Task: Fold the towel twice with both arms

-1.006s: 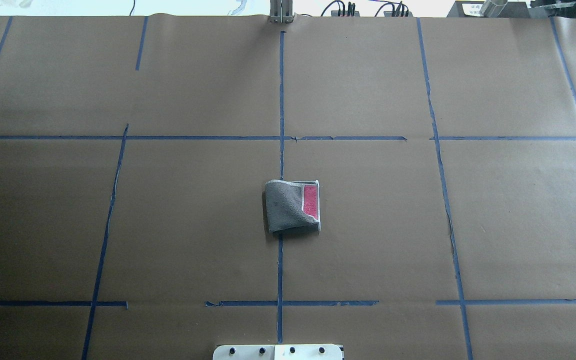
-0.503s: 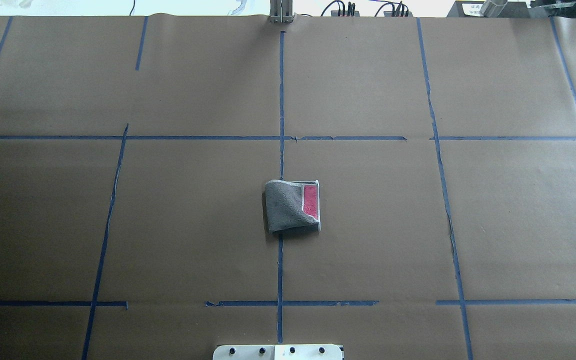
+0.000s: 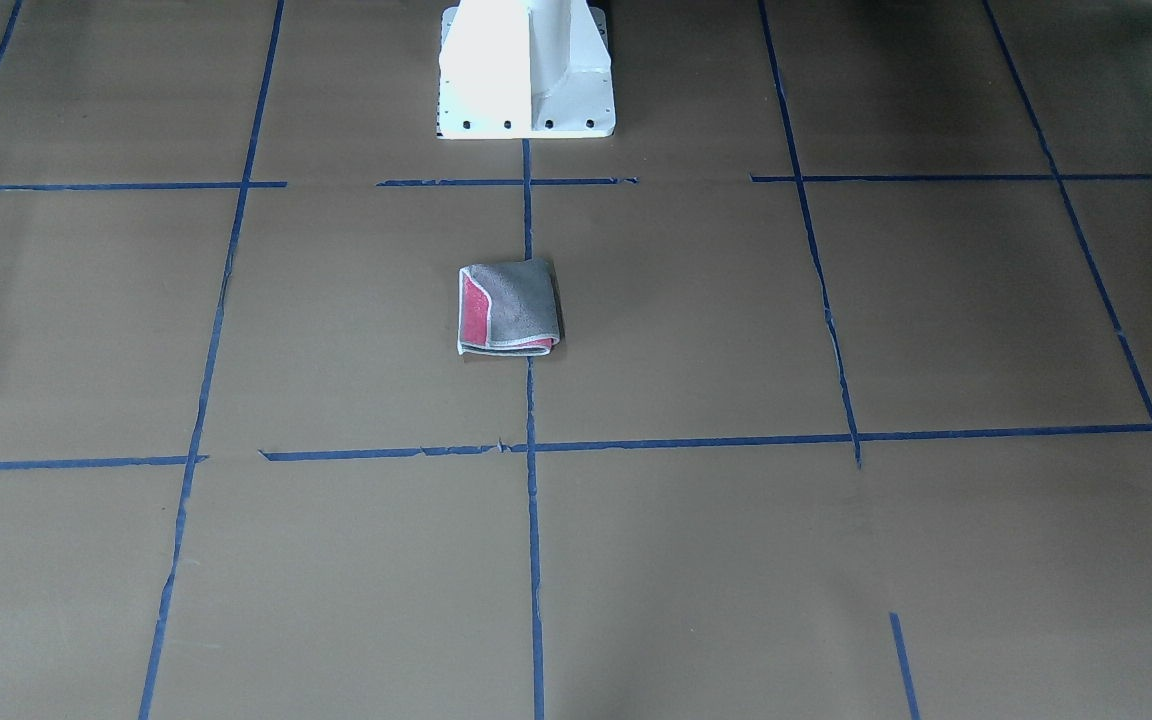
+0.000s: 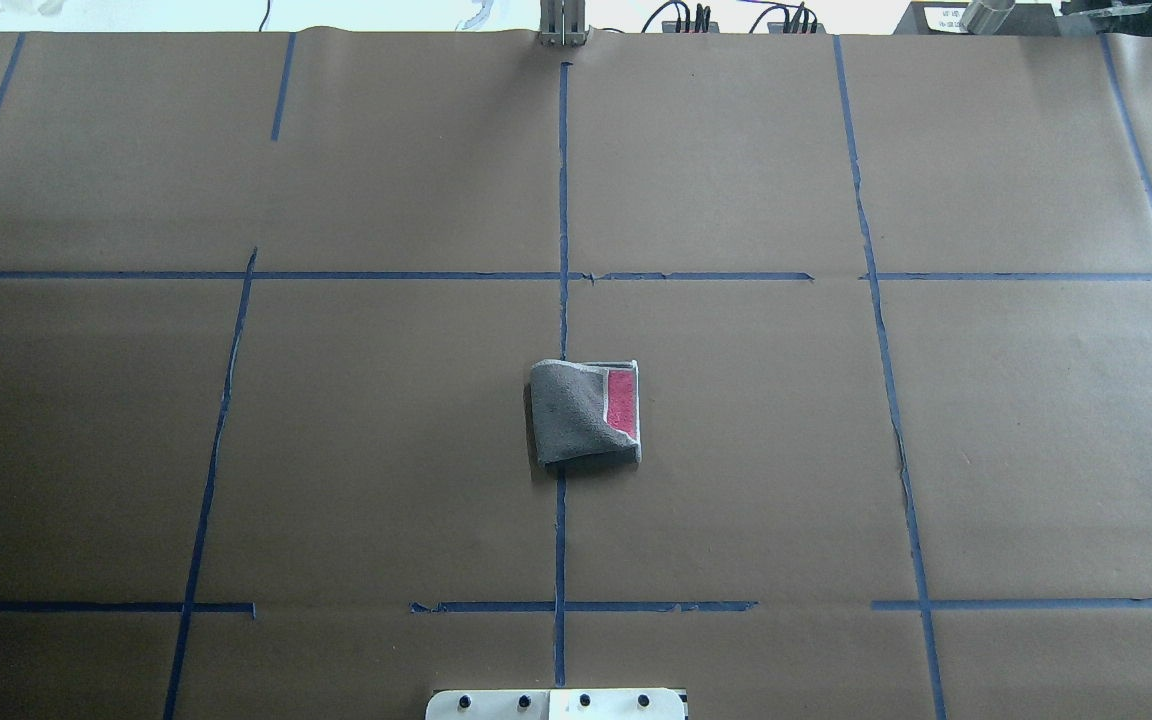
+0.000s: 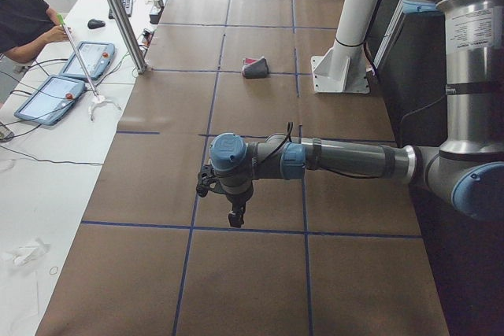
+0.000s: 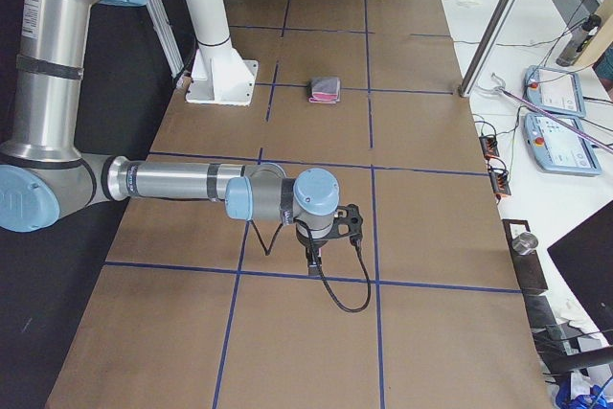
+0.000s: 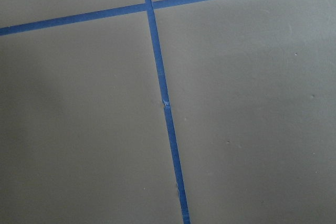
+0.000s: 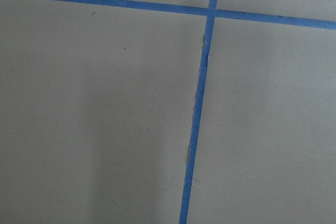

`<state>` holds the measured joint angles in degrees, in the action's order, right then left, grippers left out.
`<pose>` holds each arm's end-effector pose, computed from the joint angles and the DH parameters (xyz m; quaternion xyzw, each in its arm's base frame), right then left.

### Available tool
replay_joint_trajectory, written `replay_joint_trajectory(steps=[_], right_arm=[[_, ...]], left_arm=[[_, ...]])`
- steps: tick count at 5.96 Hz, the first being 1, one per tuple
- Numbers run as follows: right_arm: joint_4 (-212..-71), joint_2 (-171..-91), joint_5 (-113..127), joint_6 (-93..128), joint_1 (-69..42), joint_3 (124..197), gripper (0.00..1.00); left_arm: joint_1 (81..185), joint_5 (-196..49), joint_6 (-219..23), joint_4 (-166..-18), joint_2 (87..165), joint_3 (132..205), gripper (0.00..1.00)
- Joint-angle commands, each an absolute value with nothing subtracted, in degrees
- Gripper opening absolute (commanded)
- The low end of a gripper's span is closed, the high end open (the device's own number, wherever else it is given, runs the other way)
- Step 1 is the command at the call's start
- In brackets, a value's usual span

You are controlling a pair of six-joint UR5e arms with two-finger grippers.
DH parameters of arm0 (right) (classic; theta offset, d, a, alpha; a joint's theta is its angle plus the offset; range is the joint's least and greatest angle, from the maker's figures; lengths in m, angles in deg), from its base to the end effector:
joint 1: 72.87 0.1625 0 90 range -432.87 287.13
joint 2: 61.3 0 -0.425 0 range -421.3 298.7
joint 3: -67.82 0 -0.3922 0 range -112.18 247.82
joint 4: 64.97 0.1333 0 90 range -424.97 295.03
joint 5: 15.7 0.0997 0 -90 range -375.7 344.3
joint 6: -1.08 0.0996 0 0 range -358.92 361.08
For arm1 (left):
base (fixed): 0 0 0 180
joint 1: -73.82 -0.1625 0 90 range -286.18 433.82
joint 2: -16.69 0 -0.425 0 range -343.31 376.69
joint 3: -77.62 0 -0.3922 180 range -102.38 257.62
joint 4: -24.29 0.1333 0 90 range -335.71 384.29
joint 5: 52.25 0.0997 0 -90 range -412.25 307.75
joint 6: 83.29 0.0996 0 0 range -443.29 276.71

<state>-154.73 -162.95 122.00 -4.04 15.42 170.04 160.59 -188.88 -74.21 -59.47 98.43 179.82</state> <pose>0.0475 -0.4086 0.6405 0.0185 -0.4040 -0.0573 0.9128 -0.0367 -0.4298 0.6285 0.0018 0.3961 0.0905 0.9137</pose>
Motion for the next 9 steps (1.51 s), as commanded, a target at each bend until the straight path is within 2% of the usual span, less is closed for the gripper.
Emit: replay_joint_trajectory(steps=[1,9], right_arm=[[-154.79,-162.99,120.9,-4.02,15.28,170.47,1.0],[-156.29,-163.78,120.26,-3.93,14.49,172.41,1.0]], left_arm=[[160.57,-188.84,-74.06,-59.38,98.17,180.18,1.0],[160.48,-188.84,-73.79,-59.21,97.99,179.66,1.0]])
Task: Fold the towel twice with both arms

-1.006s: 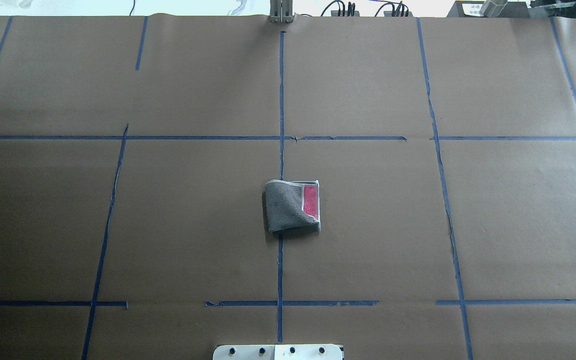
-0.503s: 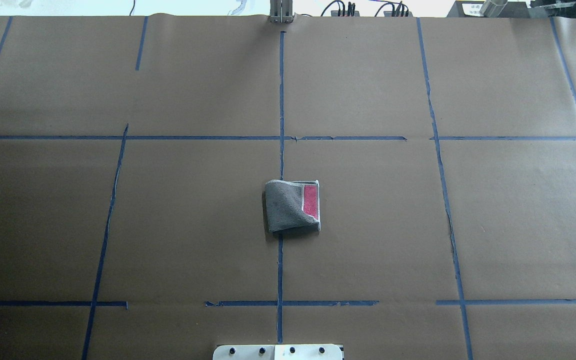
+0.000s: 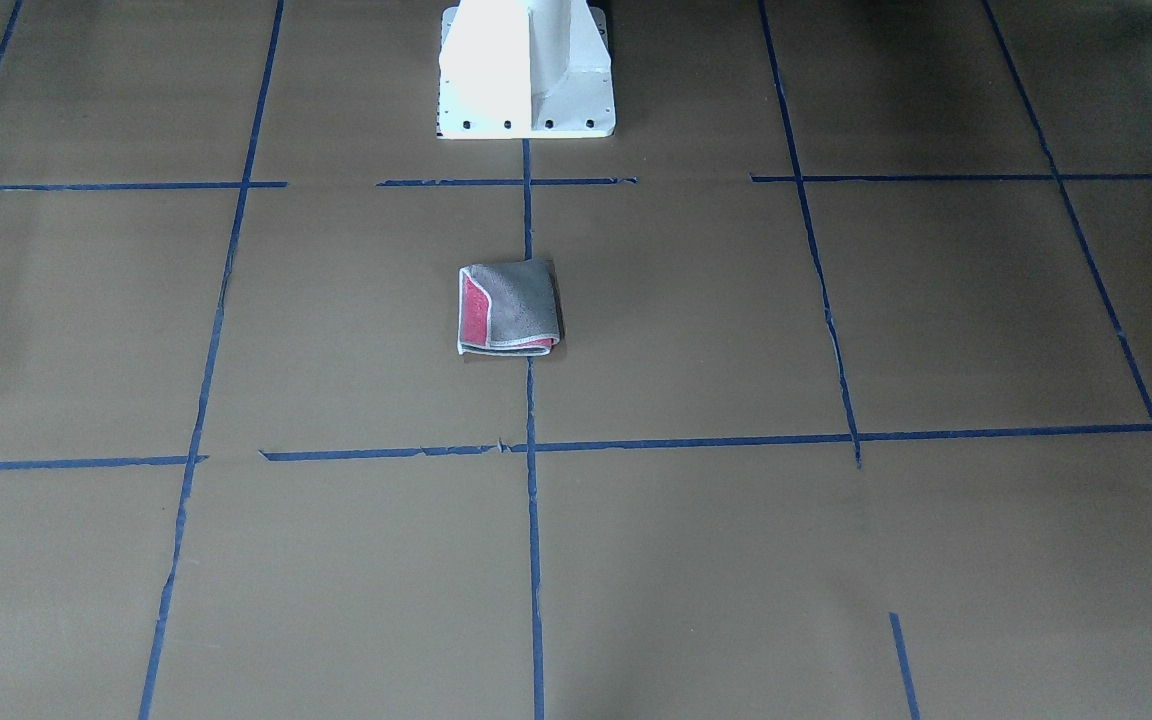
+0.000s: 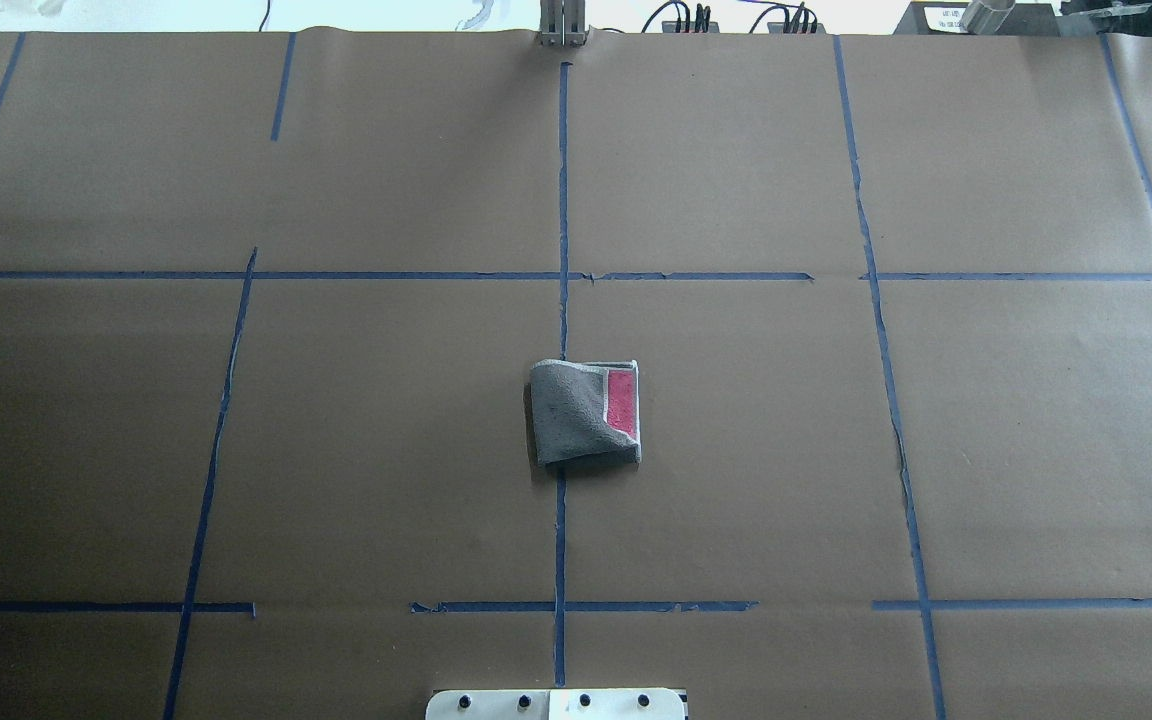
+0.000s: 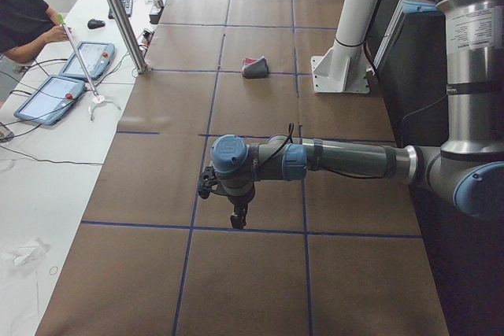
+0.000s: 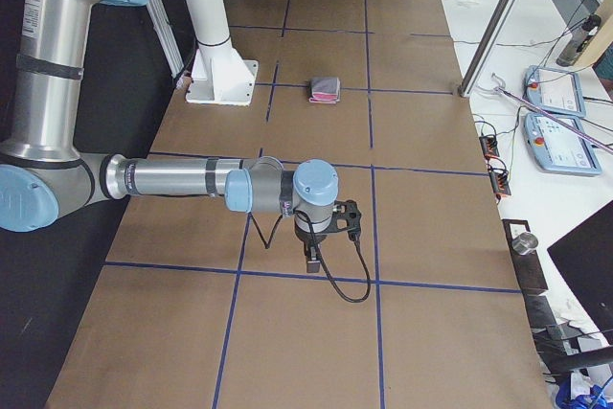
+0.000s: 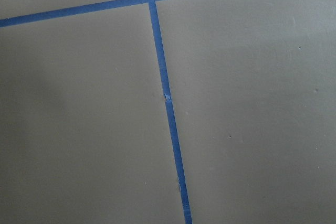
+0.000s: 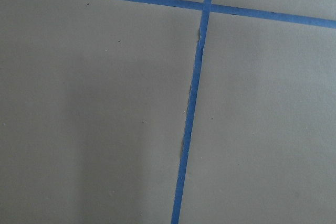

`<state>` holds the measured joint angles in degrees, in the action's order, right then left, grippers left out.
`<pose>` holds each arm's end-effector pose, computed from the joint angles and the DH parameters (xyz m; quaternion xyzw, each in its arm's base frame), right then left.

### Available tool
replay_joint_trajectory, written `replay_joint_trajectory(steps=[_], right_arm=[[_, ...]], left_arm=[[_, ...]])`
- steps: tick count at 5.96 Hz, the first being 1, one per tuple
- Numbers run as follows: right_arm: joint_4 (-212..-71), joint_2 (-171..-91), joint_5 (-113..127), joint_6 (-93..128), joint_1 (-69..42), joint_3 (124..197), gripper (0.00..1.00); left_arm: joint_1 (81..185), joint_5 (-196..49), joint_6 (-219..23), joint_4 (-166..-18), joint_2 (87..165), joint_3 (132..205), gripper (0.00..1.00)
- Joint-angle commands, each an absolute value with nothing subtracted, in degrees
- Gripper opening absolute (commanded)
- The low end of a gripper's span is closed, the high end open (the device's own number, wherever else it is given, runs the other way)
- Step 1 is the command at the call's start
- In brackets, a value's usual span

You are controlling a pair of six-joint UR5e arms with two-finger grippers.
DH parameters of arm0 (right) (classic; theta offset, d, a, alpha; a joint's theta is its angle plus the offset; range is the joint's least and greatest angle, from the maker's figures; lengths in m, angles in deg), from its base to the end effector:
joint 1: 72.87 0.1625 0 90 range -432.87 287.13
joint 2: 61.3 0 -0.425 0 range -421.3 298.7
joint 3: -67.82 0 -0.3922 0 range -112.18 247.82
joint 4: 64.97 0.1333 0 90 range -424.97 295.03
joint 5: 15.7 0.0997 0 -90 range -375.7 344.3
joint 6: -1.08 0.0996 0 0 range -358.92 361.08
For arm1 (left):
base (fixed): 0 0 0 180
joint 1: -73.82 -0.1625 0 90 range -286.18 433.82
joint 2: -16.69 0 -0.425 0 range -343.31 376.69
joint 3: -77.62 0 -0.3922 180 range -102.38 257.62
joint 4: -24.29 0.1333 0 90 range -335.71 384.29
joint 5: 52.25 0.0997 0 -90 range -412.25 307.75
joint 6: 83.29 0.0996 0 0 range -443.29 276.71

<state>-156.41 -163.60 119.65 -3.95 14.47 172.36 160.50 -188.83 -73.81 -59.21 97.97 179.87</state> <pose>0.0437 -0.4045 0.6310 0.0144 -0.3853 -0.0646 0.9204 -0.0364 -0.4259 0.6320 -0.0025 0.3960 0.0922 0.9136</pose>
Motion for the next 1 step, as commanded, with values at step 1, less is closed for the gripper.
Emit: replay_joint_trajectory(steps=[1], right_arm=[[-155.94,-163.78,120.01,-4.02,14.4,172.15,1.0]], left_arm=[[160.48,-188.84,-73.79,-59.21,97.9,179.57,1.0]])
